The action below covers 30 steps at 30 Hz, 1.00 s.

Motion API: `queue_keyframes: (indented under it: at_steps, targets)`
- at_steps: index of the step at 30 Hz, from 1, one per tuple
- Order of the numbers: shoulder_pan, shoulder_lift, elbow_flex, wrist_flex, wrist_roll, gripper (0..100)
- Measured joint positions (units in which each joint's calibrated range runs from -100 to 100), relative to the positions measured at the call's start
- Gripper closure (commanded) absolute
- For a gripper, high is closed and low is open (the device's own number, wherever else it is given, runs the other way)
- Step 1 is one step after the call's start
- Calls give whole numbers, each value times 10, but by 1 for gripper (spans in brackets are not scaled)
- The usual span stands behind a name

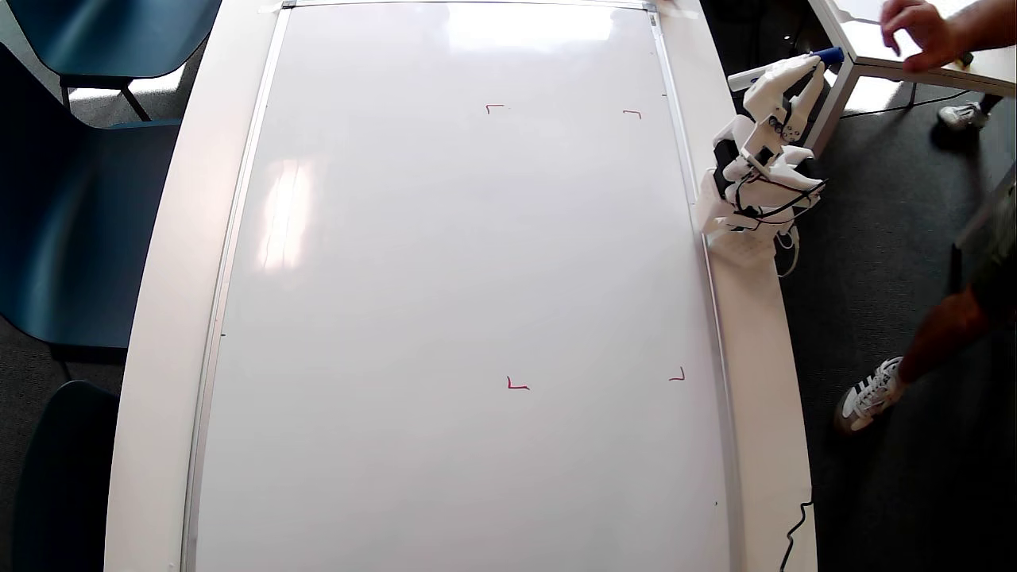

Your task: Draw on a whiteboard a robot head using a pen attached to the gripper

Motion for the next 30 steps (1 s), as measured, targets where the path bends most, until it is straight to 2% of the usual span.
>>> queue_keyframes:
  at_steps: [30]
  targets:
    - [-1,13,0,-1,0,99]
